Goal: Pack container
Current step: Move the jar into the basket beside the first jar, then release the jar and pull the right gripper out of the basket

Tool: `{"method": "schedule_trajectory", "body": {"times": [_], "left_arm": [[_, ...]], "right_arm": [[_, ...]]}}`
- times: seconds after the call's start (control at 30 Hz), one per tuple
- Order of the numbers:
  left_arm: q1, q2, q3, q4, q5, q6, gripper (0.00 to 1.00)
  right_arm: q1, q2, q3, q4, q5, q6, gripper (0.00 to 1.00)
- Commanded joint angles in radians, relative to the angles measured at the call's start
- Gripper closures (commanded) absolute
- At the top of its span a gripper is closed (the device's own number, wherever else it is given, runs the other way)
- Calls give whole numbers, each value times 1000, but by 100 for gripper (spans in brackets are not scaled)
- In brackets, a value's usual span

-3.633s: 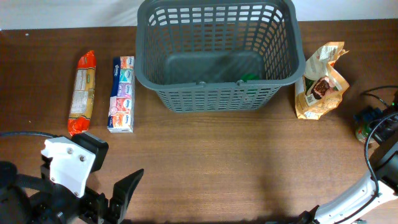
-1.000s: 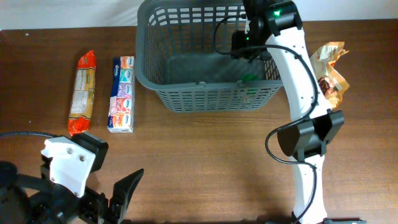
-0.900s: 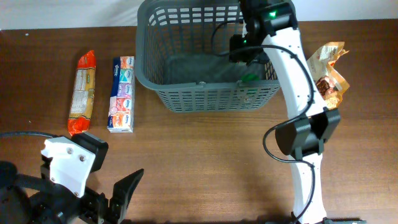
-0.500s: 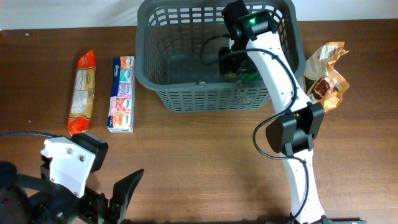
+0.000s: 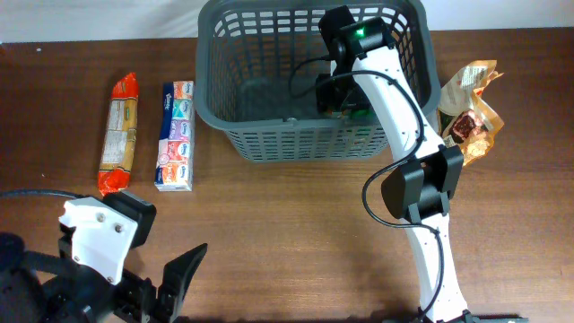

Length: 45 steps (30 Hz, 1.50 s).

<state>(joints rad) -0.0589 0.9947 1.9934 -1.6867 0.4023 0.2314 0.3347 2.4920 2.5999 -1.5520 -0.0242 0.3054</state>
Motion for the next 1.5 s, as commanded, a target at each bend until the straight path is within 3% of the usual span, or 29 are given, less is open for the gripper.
{"method": "schedule_trajectory", "body": {"times": [0.0, 0.27, 0.4, 0.43, 0.6, 1.03, 1.17, 1.33, 1.47], "left_arm": [[-4, 4, 3, 0, -6, -13, 1], [-4, 4, 3, 0, -6, -13, 1], [-4, 4, 3, 0, -6, -13, 1], [-4, 4, 3, 0, -6, -13, 1], [-4, 4, 3, 0, -7, -13, 1], [-4, 4, 3, 0, -8, -13, 1], [-4, 4, 3, 0, -48, -13, 1], [-4, 4, 3, 0, -93, -13, 1], [-4, 4, 3, 0, -93, -13, 1]], "right_arm": [[1, 56, -14, -8, -6, -11, 88], [1, 56, -14, 0, -7, -14, 49], [1, 56, -14, 4, -7, -14, 41], [1, 56, -14, 6, -8, -14, 30], [1, 56, -14, 12, -10, -22, 21], [-9, 38, 9, 11, -10, -29, 15], [-39, 14, 166, -54, -11, -29, 12], [-89, -35, 476, -147, -48, -62, 1], [-124, -131, 537, -146, -62, -39, 1]]}}
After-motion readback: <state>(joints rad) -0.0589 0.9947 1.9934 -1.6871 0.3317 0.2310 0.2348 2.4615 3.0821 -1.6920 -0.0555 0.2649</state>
